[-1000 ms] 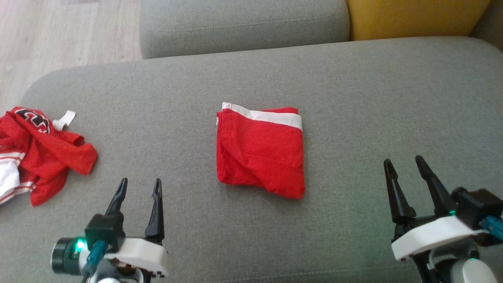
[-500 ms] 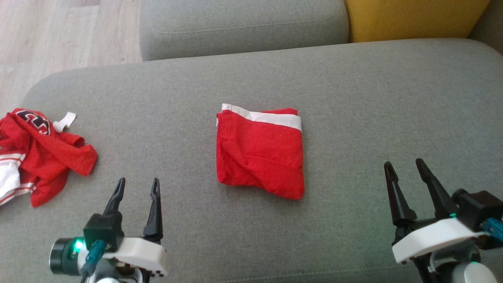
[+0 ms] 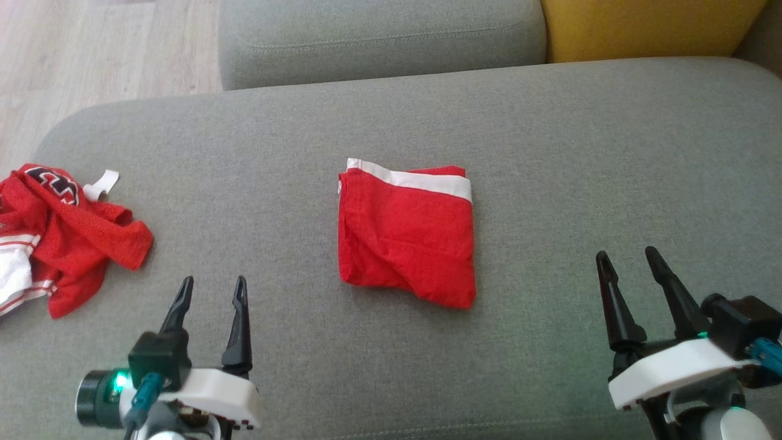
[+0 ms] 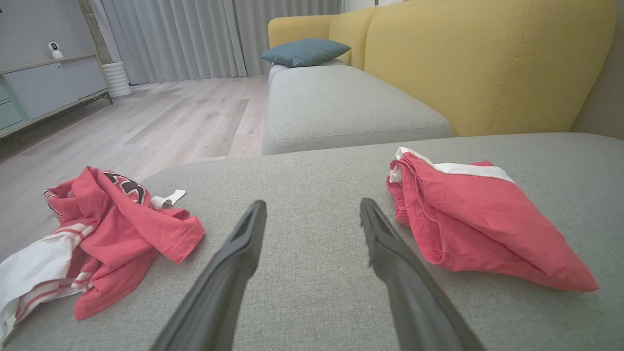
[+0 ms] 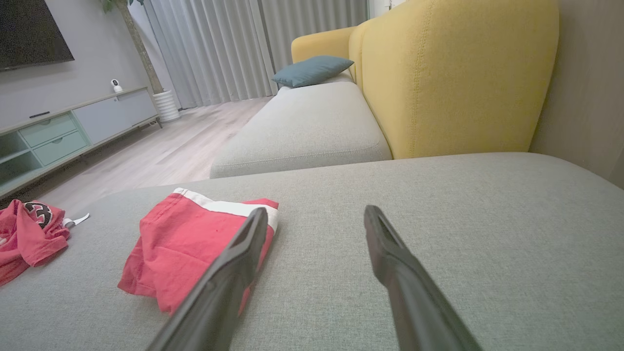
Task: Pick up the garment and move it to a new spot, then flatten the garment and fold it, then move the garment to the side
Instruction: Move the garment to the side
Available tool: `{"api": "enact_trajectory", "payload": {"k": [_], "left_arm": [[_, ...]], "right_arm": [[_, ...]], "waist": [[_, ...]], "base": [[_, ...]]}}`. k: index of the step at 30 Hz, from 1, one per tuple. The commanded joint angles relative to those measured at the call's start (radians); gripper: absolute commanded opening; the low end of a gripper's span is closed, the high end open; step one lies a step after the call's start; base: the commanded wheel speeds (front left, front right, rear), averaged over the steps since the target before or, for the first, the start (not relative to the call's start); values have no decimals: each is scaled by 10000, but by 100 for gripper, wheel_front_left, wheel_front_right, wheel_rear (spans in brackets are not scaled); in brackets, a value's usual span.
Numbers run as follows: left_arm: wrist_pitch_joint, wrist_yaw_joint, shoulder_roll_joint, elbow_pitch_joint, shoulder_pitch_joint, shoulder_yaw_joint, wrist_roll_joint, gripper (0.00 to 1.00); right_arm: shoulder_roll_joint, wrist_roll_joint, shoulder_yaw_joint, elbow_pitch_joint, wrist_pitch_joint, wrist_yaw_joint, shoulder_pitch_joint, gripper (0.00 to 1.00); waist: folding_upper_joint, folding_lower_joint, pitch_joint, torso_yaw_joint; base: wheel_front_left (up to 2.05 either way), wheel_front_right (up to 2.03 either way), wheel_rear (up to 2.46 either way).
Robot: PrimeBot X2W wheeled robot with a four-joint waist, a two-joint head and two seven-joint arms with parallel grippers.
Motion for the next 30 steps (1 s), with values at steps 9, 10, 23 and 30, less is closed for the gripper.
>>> {"api": "enact_trajectory", "payload": {"k": [9,10,23,30], "left_arm": [[-122,84,224,-490,-952,309,79,100],[-144,83,215,-506,-1041,300,99,100],[-649,-136,-149,-315,-2364,132,227,100],[-885,-150,-349,-181,-2674,124,329,100]], "right_arm": [[-196,43,522,220,537,35,-952,100],[-216,98,607,370,600,35,-1115,100],[-139,729,1763,3486,905,35,-3616,100],[44,892,1846,5399,1097,35,-4580,100]], "waist": [[0,0,636,222],[0,0,762,268],[0,0,2070,1106],[0,0,2276,1395]], "base": [[0,0,0],[0,0,0],[0,0,0],[0,0,0]]}}
